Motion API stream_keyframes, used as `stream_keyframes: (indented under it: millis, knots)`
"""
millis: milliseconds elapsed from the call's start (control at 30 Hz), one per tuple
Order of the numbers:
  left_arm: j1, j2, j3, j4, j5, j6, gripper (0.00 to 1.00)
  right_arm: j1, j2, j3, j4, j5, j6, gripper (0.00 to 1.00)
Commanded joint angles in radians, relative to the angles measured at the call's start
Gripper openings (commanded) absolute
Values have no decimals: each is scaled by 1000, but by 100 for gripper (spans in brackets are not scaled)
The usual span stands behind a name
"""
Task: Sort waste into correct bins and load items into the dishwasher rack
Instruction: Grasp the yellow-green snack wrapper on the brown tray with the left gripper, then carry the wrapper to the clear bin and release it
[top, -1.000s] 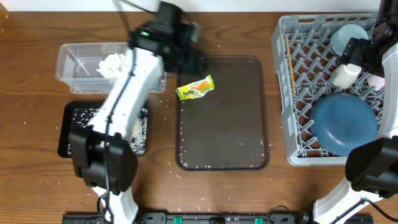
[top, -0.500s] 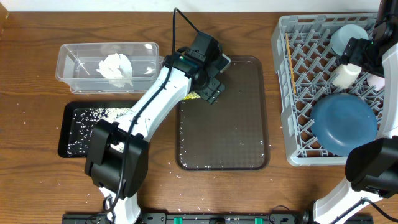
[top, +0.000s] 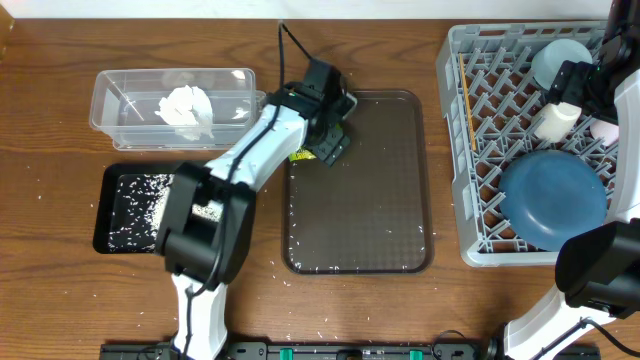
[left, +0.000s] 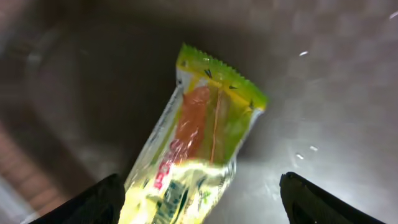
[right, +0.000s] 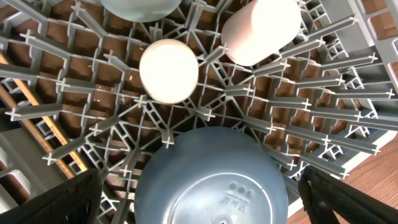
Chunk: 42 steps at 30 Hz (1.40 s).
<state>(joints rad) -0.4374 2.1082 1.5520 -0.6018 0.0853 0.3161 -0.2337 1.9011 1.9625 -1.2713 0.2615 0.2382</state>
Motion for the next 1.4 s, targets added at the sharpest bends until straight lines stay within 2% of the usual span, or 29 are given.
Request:
stream_keyframes:
  millis: [0, 267, 433, 500, 733, 800, 867, 1067, 1200, 1233, 1367]
  knots:
    - [3, 45, -5, 25, -32, 16, 82, -3, -10, 3, -1, 7, 9, 99]
    - [3, 100, -5, 58, -49, -30, 81, -3, -10, 3, -1, 7, 9, 99]
    - [3, 99, -5, 62, -49, -56, 57, -3, -10, 3, -1, 7, 9, 99]
    - [3, 95, -4, 61, -50, -65, 43, -3, -10, 3, -1, 7, 9, 99]
    - [3, 26, 24, 63, -125, -187, 13, -3, -10, 3, -1, 7, 9, 99]
    - [5, -13, 29, 64, -153, -227, 9, -3, -10, 3, -1, 7, 9, 99]
    - [11, -69, 30, 71, -182, -276, 6, -3, -10, 3, -1, 7, 9, 99]
    - [62, -226, 30, 96, -271, -457, 6, -3, -10, 3, -1, 7, 9, 99]
    - [153, -286, 29, 103, -315, -661, 7, -3, -10, 3, -1, 7, 9, 99]
    - [180, -289, 29, 103, -315, -714, 11, -3, -10, 3, -1, 7, 9, 98]
    - [299, -274, 24, 103, -315, -967, 16, -3, -10, 3, -1, 7, 9, 99]
